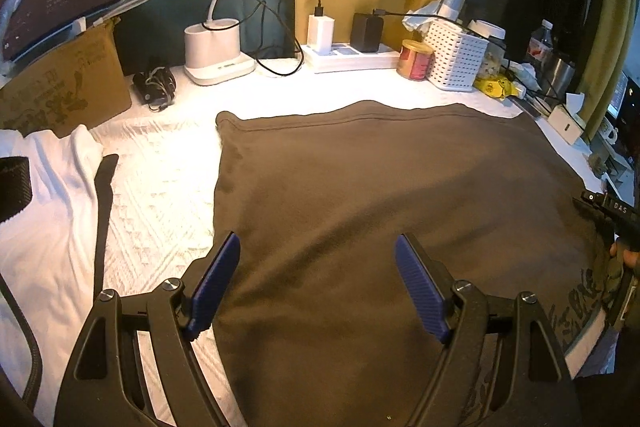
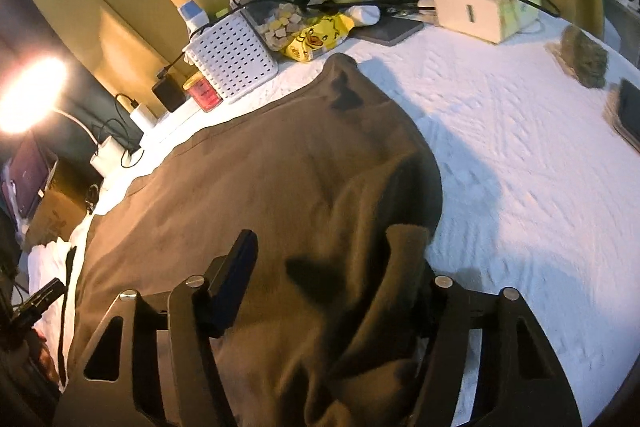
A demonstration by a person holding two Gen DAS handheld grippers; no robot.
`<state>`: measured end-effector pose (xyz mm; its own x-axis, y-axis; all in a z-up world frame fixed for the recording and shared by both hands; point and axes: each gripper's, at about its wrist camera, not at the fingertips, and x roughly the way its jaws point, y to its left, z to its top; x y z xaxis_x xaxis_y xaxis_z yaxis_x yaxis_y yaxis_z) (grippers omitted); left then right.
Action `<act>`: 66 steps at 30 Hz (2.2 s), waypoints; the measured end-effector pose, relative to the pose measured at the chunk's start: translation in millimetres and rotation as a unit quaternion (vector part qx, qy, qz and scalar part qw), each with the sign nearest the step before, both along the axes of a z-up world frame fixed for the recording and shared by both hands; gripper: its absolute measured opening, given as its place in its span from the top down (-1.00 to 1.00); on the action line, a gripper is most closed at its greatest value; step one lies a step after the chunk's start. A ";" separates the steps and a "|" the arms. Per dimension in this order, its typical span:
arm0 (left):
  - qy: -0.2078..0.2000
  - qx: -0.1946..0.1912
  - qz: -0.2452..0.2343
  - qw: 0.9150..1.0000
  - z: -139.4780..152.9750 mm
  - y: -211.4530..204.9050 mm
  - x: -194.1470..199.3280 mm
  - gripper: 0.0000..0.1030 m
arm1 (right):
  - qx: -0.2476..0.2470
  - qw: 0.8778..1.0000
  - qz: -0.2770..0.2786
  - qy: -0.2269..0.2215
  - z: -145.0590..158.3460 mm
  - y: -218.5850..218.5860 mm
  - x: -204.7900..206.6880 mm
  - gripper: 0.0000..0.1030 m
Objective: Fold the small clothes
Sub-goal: 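Close the right tool on the shirt side and lift it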
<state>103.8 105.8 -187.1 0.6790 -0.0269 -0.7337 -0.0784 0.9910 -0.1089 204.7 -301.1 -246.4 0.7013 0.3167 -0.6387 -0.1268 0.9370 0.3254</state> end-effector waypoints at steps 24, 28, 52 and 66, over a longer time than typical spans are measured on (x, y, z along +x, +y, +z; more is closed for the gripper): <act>-0.025 -0.042 -0.022 0.999 -1.4 21.9 4.3 -0.54 | -0.111 0.991 0.073 -0.015 15.5 62.4 10.5 0.67; -0.030 -0.048 -0.010 0.998 -2.1 34.2 -4.2 -0.54 | -0.116 0.989 0.092 -0.028 24.7 84.6 5.5 0.68; -0.063 -0.071 0.017 0.995 -6.7 82.1 -50.9 -0.54 | -0.143 0.963 0.224 -0.049 31.9 222.1 -27.9 0.73; -0.070 -0.075 0.027 0.994 -6.8 95.2 -74.4 -0.54 | -0.146 0.942 0.299 -0.043 17.9 290.3 -52.4 0.73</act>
